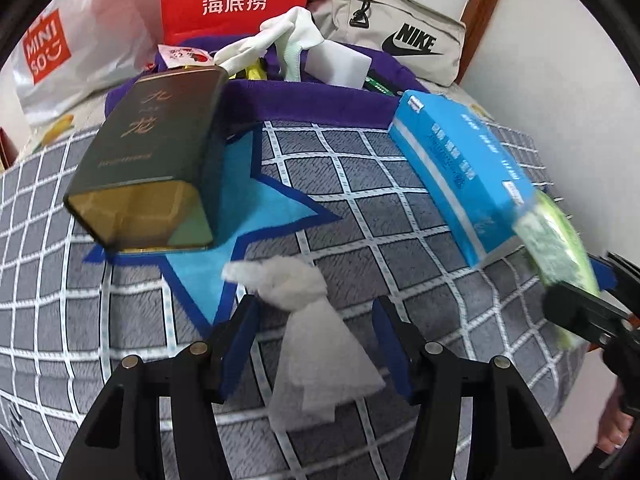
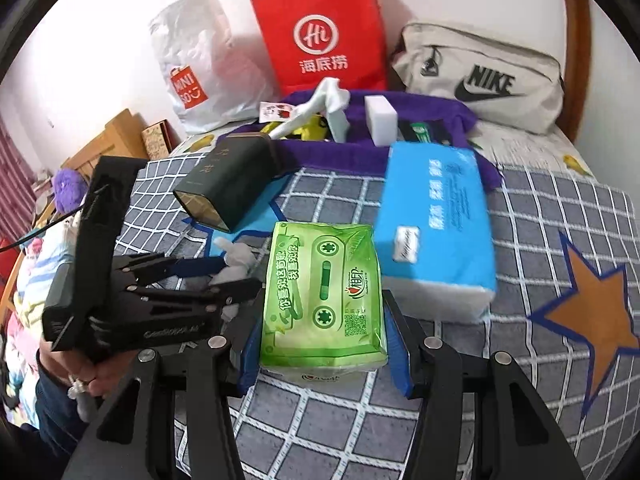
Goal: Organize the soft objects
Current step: 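Lift and carry the wet-wipes pack and white tissue over the purple towel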
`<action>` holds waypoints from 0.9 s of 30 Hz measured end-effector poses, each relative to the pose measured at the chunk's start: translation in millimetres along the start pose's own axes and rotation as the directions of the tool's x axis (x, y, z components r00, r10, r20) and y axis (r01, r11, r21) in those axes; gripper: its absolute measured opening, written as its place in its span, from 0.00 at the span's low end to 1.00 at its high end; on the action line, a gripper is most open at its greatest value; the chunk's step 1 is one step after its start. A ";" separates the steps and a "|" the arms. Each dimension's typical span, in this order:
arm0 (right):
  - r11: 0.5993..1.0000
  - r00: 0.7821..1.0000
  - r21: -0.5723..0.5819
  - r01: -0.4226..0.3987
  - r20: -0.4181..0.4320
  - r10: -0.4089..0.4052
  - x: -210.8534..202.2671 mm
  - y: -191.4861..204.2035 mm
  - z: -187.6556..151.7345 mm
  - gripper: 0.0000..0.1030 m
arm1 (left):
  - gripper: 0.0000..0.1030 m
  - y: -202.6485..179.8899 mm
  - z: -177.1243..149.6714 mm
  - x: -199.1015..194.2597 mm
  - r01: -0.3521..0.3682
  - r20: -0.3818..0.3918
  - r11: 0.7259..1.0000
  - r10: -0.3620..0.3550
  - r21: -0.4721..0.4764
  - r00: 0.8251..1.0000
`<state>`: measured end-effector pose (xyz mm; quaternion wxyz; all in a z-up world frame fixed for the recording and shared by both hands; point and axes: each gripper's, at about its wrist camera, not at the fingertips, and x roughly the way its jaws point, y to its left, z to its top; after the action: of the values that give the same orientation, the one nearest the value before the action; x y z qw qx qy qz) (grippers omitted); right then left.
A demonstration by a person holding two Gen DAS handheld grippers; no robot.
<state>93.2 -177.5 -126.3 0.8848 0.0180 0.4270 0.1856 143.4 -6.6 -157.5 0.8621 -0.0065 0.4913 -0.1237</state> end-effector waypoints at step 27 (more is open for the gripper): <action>0.998 0.997 0.014 0.057 0.044 -0.058 -23.1 -6.4 -7.1 0.50 | 0.24 9.6 -1.1 -53.6 -0.056 0.119 0.998 0.060 -0.037 0.991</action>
<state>76.8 -192.3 -114.7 0.8990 0.0154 0.4087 0.1569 118.4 14.6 -114.1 0.8930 -0.0138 0.4407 -0.0897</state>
